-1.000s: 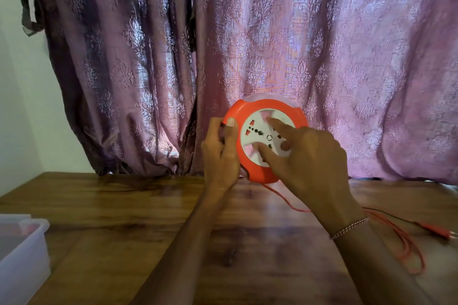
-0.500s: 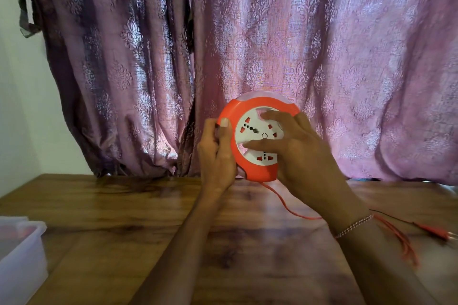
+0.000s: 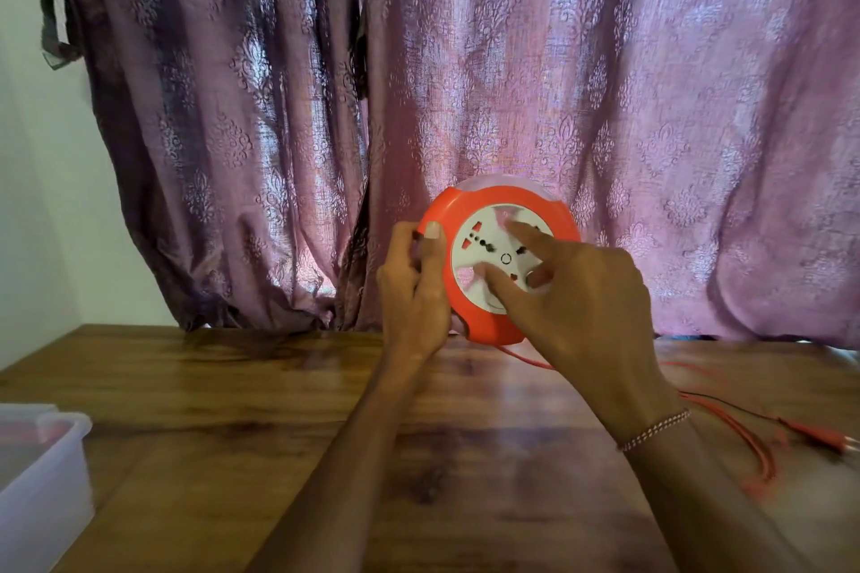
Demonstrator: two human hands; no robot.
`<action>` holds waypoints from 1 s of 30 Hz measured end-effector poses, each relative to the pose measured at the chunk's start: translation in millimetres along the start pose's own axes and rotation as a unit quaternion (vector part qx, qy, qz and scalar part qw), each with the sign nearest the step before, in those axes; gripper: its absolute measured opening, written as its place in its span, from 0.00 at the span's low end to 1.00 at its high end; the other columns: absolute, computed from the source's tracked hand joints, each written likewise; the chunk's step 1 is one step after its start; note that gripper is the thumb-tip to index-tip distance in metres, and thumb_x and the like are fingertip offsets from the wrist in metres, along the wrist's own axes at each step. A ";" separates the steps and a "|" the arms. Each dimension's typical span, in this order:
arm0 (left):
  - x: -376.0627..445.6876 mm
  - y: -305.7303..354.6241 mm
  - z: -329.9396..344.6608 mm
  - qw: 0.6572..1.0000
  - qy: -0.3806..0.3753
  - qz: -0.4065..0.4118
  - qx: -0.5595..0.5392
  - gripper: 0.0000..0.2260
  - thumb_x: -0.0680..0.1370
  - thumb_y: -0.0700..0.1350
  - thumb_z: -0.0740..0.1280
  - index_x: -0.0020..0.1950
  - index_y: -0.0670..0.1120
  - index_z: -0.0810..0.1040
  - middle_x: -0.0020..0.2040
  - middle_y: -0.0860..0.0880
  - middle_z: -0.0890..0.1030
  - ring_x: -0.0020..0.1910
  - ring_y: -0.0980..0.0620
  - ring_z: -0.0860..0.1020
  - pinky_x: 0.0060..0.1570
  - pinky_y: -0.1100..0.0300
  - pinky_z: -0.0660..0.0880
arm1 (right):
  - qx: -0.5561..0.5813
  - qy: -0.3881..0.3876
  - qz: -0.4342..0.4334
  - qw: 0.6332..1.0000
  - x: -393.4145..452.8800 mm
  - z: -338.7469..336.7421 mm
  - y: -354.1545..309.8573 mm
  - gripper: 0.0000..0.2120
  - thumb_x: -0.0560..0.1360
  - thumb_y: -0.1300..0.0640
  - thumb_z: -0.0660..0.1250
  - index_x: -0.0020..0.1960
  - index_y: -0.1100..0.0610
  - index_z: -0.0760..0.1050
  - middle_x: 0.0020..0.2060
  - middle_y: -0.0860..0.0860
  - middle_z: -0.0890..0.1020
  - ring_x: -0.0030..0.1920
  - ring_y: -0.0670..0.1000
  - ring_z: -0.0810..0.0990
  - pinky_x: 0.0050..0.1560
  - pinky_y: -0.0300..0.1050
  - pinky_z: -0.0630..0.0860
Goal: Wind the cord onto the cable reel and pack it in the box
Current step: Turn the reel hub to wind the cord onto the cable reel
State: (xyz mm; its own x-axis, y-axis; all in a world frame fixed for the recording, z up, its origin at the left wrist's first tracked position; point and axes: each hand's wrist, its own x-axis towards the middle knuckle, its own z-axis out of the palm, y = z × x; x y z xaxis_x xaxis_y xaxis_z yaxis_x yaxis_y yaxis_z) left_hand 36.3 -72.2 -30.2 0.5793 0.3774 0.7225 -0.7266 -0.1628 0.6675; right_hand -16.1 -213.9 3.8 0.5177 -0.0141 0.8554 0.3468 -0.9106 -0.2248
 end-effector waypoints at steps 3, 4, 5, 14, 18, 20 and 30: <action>-0.5 1.6 1.2 1.000 -0.002 0.009 0.007 0.17 0.81 0.60 0.58 0.45 0.48 0.73 0.39 0.47 0.81 0.33 0.59 0.75 0.36 0.49 0.74 | 0.025 0.015 -0.014 0.999 0.7 -4.0 -2.3 0.18 0.74 0.41 0.66 0.62 0.46 0.80 0.35 0.49 0.85 0.41 0.59 0.83 0.40 0.51 0.79; -0.9 1.7 1.8 1.000 -0.003 0.009 0.008 0.17 0.81 0.60 0.58 0.45 0.47 0.73 0.39 0.47 0.81 0.33 0.59 0.75 0.36 0.50 0.74 | 0.024 0.007 -0.028 0.999 1.6 -5.1 -2.0 0.17 0.75 0.44 0.68 0.61 0.48 0.80 0.37 0.50 0.85 0.42 0.59 0.82 0.41 0.50 0.78; -1.1 1.4 2.0 1.000 -0.003 0.008 0.007 0.18 0.81 0.60 0.58 0.46 0.46 0.73 0.39 0.47 0.81 0.33 0.59 0.75 0.36 0.50 0.74 | 0.026 0.000 -0.041 0.999 3.2 -6.2 -1.4 0.15 0.75 0.47 0.69 0.60 0.50 0.81 0.40 0.51 0.85 0.45 0.59 0.81 0.42 0.49 0.77; 1.8 -2.4 1.7 1.000 0.007 0.005 -0.022 0.19 0.82 0.58 0.59 0.47 0.42 0.73 0.37 0.45 0.79 0.35 0.57 0.74 0.38 0.49 0.74 | 0.012 -0.142 -0.161 0.976 9.7 -16.9 4.6 0.31 0.68 0.50 0.44 0.58 0.40 0.81 0.69 0.52 0.72 0.63 0.59 0.69 0.58 0.57 0.73; 1.1 -2.3 1.5 1.000 0.002 0.010 -0.020 0.19 0.82 0.57 0.59 0.48 0.41 0.74 0.38 0.44 0.80 0.36 0.55 0.75 0.38 0.46 0.75 | -0.022 -0.131 -0.151 0.980 8.0 -14.5 2.6 0.29 0.68 0.49 0.46 0.58 0.37 0.80 0.66 0.53 0.75 0.61 0.61 0.71 0.56 0.58 0.73; 1.0 -2.0 1.8 1.000 0.001 0.013 -0.010 0.19 0.82 0.58 0.59 0.47 0.42 0.74 0.38 0.47 0.81 0.34 0.58 0.75 0.37 0.50 0.75 | -0.019 -0.116 -0.138 0.983 7.1 -14.5 1.5 0.27 0.68 0.46 0.48 0.57 0.37 0.81 0.63 0.54 0.77 0.58 0.61 0.72 0.53 0.58 0.74; 0.8 0.6 0.6 1.000 0.001 0.019 0.000 0.20 0.80 0.59 0.58 0.46 0.42 0.74 0.36 0.48 0.79 0.33 0.60 0.73 0.35 0.54 0.73 | -0.060 -0.028 -0.057 0.996 1.9 1.4 5.1 0.31 0.67 0.32 0.66 0.68 0.35 0.70 0.42 0.53 0.82 0.44 0.59 0.79 0.42 0.50 0.77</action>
State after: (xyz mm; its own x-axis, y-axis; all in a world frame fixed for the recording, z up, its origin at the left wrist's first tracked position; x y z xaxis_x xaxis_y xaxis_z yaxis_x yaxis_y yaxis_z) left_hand 36.6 -72.5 -29.2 0.5504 0.3720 0.7474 -0.7480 -0.1779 0.6394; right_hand -12.2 -218.0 3.6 0.5241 0.1121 0.8443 0.3116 -0.9478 -0.0676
